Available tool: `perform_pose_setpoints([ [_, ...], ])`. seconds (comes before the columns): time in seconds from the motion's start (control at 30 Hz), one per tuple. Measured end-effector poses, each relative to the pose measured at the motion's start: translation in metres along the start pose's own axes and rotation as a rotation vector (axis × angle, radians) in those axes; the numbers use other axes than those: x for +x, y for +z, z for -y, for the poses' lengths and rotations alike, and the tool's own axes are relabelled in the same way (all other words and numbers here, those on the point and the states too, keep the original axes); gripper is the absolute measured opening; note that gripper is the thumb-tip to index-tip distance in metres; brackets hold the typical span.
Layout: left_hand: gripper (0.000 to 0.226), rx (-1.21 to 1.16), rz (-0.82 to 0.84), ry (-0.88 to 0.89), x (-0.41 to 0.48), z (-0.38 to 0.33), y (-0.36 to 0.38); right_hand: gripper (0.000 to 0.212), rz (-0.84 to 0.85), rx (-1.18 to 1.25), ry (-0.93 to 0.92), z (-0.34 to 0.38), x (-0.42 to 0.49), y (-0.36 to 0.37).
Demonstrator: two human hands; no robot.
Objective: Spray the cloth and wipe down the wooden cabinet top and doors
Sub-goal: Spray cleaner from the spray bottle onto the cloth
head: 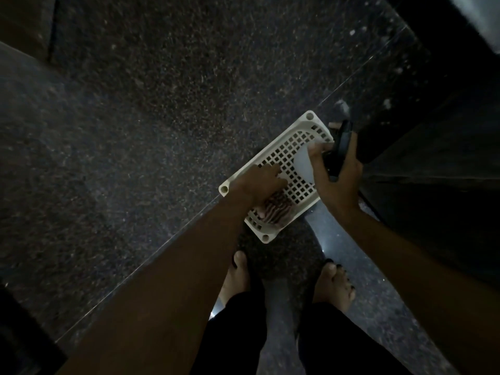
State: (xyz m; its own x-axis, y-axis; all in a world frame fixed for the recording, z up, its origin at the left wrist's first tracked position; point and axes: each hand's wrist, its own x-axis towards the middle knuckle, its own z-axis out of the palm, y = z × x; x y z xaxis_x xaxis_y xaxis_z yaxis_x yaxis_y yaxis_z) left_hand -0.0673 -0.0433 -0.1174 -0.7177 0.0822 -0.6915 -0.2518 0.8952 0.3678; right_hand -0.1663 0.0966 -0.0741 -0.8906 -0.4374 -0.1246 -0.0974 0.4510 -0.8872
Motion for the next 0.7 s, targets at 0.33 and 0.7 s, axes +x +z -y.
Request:
perform_pose_setpoints([
  [0.33,0.06,-0.943,-0.138,-0.224,-0.042,0.009,-0.008,0.018,-0.013,-0.017,-0.003,0.071,0.026,-0.01],
  [0.7,0.028,-1.826,-0.589,-0.446,-0.121,-0.081,-0.059,0.007,0.4,-0.084,0.232,0.167,-0.07,-0.115],
])
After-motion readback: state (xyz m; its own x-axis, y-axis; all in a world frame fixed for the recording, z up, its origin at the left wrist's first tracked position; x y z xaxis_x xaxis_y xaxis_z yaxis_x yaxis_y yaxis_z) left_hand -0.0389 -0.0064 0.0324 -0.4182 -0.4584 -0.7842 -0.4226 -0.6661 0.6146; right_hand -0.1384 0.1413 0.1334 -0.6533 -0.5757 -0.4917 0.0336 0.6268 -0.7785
